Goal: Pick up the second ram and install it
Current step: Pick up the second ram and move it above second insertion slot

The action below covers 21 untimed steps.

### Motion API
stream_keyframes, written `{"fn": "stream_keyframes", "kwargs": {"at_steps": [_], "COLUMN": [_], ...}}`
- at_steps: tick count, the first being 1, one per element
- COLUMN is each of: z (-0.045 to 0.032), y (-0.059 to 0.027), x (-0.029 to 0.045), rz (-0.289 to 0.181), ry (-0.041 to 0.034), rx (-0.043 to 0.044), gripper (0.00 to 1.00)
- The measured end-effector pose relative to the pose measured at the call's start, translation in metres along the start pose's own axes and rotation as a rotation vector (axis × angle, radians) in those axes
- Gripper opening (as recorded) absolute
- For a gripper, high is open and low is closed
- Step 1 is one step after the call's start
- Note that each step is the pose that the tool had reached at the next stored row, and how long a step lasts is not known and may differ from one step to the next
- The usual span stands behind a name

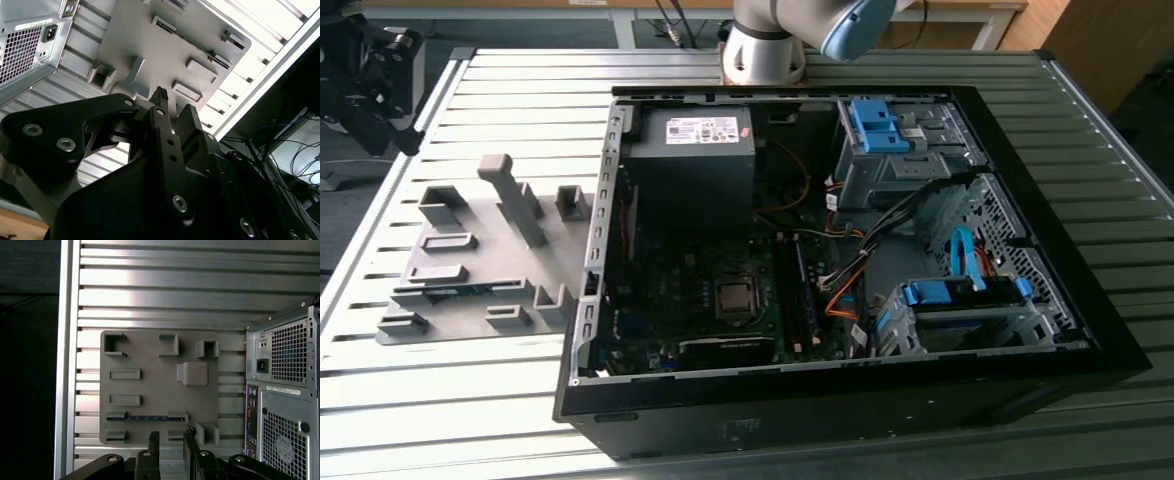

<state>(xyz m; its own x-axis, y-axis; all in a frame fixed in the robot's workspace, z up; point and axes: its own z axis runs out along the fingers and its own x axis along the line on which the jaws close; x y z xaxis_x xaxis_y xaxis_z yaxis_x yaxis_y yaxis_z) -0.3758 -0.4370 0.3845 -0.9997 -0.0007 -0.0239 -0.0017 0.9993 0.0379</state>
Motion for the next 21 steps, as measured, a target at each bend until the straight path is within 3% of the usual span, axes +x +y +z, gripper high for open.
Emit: {"fn": "stream_keyframes", "kwargs": {"at_steps": [5, 9, 21], "z": [0.0000, 0.0001, 0.0000], "y": [0.0000, 0.0000, 0.0000], "x": [0.0000, 0.0000, 0.0000], "rz": [-0.001, -0.050, -0.054], "ry": [0.0000, 0.0018, 0.0021], "rx": [0.0000, -0.0012, -0.0013], "gripper": [0.33, 0.33, 0.33]}}
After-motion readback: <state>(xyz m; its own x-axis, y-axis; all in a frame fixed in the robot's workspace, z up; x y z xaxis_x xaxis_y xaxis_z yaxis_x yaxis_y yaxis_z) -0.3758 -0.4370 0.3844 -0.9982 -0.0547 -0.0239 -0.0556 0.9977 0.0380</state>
